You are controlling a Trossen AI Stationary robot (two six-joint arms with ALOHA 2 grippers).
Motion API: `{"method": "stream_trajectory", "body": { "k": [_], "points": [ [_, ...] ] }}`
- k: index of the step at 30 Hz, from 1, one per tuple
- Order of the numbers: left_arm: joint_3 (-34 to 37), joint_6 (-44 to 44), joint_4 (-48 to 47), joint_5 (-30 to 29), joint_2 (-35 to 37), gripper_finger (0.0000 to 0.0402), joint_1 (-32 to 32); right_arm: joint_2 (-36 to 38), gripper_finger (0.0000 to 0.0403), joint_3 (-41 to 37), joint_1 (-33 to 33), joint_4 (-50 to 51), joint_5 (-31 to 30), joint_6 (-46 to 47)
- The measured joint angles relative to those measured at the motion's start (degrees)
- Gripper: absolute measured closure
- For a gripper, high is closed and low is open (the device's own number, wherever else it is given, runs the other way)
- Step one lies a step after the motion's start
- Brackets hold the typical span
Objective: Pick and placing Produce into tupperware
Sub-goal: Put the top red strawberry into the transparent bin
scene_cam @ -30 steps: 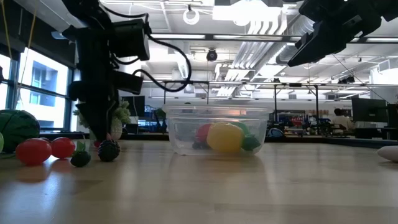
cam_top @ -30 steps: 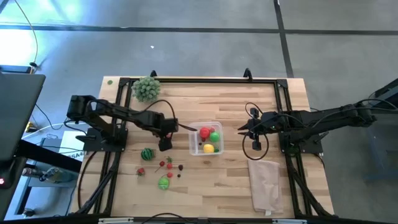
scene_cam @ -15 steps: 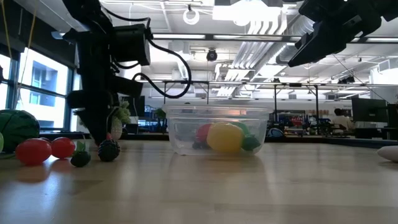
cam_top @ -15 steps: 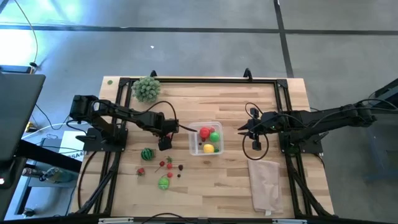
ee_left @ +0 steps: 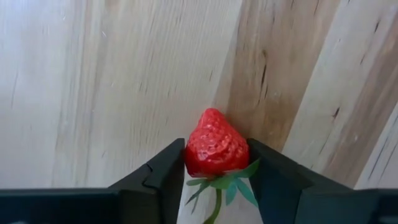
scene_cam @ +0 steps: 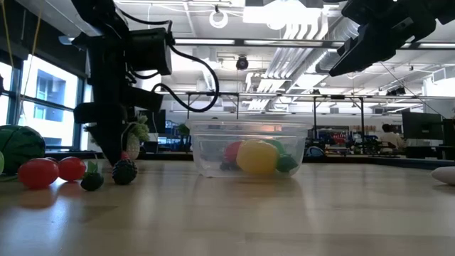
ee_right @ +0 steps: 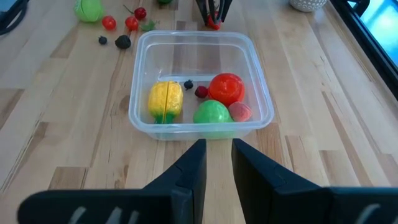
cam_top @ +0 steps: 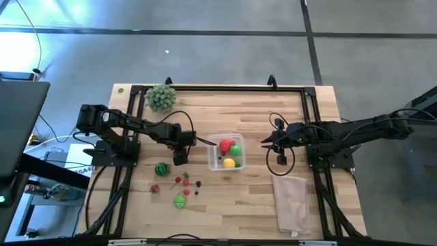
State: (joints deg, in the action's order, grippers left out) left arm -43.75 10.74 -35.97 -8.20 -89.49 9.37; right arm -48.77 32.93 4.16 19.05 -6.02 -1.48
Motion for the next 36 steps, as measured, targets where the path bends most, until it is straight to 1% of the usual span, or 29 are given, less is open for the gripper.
{"method": "stream_trajectory", "body": {
  "k": [4, 11, 16, 19, 23, 28, 33, 36],
  "points": [
    [0.00, -0.02, 0.16, -0.01, 0.02, 0.0260, 0.00, 0.00, 0.0336, 0.00, 0.00, 0.00, 0.02, 0.00],
    [0.00, -0.44, 0.62, -0.01, 0.02, 0.0249, 0.00, 0.00, 0.0336, 0.00, -0.01, 0.00, 0.00, 0.00],
    [-0.01, -1.47, 1.76, 0.01, 0.02, 0.0257, 0.00, 0.00, 0.0336, 0.00, -0.01, 0.00, 0.02, 0.00],
    [-0.82, -1.51, 1.54, -0.01, 0.02, 0.0265, 0.00, 0.00, 0.0336, 0.00, 0.00, 0.00, 0.01, 0.00],
    [-3.06, -1.74, 0.88, 0.02, 0.16, 0.0265, 0.00, 0.00, 0.0336, 0.00, 0.00, 0.00, 0.02, 0.00],
    [-6.86, -2.97, -0.98, -0.05, 2.75, 0.0258, 0.00, 0.00, 0.0336, 0.00, -0.02, 0.00, 0.01, 0.00],
    [-11.13, -4.79, -1.55, 0.01, 7.91, 0.0263, -0.04, 0.00, 0.0336, 0.00, 0.00, 0.02, 0.02, 0.00],
    [-13.57, -4.99, -0.19, 0.25, 11.25, 0.0264, -0.04, 0.00, 0.0336, 0.00, -0.01, 0.02, 0.02, 0.00]
  ]
}}
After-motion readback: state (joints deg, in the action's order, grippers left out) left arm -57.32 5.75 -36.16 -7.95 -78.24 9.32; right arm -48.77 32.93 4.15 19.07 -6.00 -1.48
